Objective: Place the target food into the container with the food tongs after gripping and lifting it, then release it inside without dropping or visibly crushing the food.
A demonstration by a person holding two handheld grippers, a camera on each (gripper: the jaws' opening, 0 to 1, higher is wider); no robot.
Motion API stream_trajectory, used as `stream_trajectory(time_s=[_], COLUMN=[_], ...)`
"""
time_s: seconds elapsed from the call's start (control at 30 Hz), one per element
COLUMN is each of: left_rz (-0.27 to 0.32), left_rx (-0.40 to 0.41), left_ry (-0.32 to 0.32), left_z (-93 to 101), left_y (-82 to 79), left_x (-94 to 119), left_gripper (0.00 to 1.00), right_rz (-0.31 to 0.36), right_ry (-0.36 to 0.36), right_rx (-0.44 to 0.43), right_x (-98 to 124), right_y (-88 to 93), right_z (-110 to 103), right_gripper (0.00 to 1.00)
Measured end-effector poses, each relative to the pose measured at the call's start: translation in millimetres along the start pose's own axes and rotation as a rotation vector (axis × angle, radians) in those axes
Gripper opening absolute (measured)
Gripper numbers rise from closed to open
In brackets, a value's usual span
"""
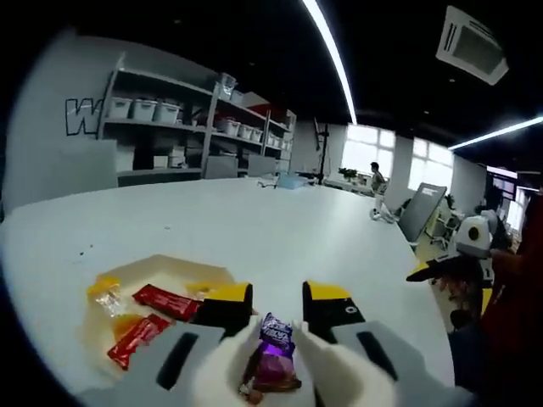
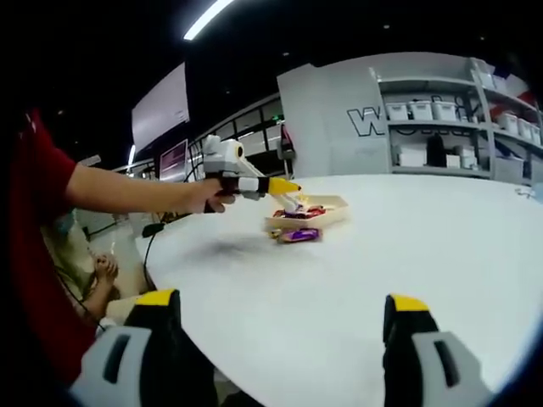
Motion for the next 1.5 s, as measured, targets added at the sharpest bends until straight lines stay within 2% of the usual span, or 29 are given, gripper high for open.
stream_trajectory(time_s=[0.3, 0.47, 0.5, 0.53, 0.57, 0.6, 0.7, 0.9, 1.23, 1.5], left_rz=[0.017, 0.032, -0.025, -0.019, 0.001, -0.001, 0.006, 0.01, -0.009, 0.006], left_rx=[-0.016, -0.021, -0.08, -0.157, -0.166, -0.088, -0.118, -0.092, -0.111, -0.08], left_ry=[-0.095, -0.107, -0.152, -0.175, -0.142, -0.122, -0.141, -0.139, -0.106, -0.048], left_z=[-25.9, -31.5, -37.7, -40.5, -34.9, -31.6, -34.1, -34.9, -19.0, 1.5], left_y=[-5.8, -10.0, -1.0, -2.7, -3.8, -2.4, -4.2, -2.8, 5.8, 6.4], left_x=[1, -2, -1, -1, -3, -4, -2, 4, 9, 5], left_gripper=[0.22, 0.26, 0.27, 0.28, 0.28, 0.28, 0.28, 0.29, 0.29, 0.29], right_rz=[-0.004, -0.005, -0.005, -0.005, -0.006, -0.006, -0.009, -0.013, -0.019, -0.017], right_ry=[0.004, 0.009, 0.01, 0.008, 0.008, 0.009, 0.01, 0.004, -0.013, -0.013], right_rx=[-0.001, -0.004, -0.004, -0.005, -0.004, -0.003, -0.005, -0.003, 0.004, 0.005], right_x=[0, 0, -1, -1, -1, -1, -1, -3, -8, -7], right_y=[1.3, 1.7, 1.8, 1.6, 1.5, 1.4, 2.1, 2.0, 2.1, 1.8], right_z=[2, 4, 4, 4, 4, 4, 4, 2, -5, -6], right_gripper=[0.99, 0.99, 0.99, 0.99, 0.99, 0.99, 0.99, 0.99, 0.99, 0.99])
Point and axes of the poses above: the point that each gripper's makers call its tool centre point, and the gripper's own axes: x roughly backward along the fingers, z roughly to its right, y roughly out of its underside, the point moved 1 cm from there along x, roughly backward along the fingers
